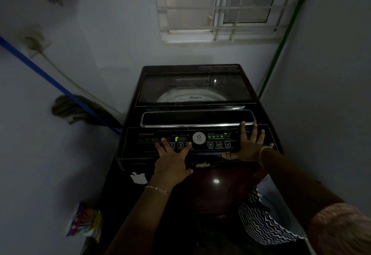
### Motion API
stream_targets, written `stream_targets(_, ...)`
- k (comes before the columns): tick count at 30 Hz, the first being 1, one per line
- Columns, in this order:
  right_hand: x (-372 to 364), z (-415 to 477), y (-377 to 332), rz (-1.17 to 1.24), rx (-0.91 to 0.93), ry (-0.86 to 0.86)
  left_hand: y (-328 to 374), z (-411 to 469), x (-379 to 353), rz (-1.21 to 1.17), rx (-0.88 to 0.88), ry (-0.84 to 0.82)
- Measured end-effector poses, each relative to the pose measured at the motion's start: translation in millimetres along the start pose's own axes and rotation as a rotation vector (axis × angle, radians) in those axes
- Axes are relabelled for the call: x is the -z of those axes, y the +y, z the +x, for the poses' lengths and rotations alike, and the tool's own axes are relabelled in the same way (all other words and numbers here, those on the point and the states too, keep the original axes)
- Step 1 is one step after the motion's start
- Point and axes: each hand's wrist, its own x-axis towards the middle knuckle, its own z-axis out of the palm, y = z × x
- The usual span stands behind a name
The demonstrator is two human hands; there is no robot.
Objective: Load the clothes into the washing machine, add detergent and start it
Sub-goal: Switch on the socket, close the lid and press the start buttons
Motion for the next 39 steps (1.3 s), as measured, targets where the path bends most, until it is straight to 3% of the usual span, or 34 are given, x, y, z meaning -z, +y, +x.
stream_targets(27,-2.6,-0.8,-1.1,-0.006,-0.004,0.027,-1.0,-7.6,-8.2,0.125,0.005,0.072)
stream_targets(39,-2.0,-0.7,0.6,0.007,0.004,0.025,1.3,-8.6,-8.3,0.066,0.027,0.122)
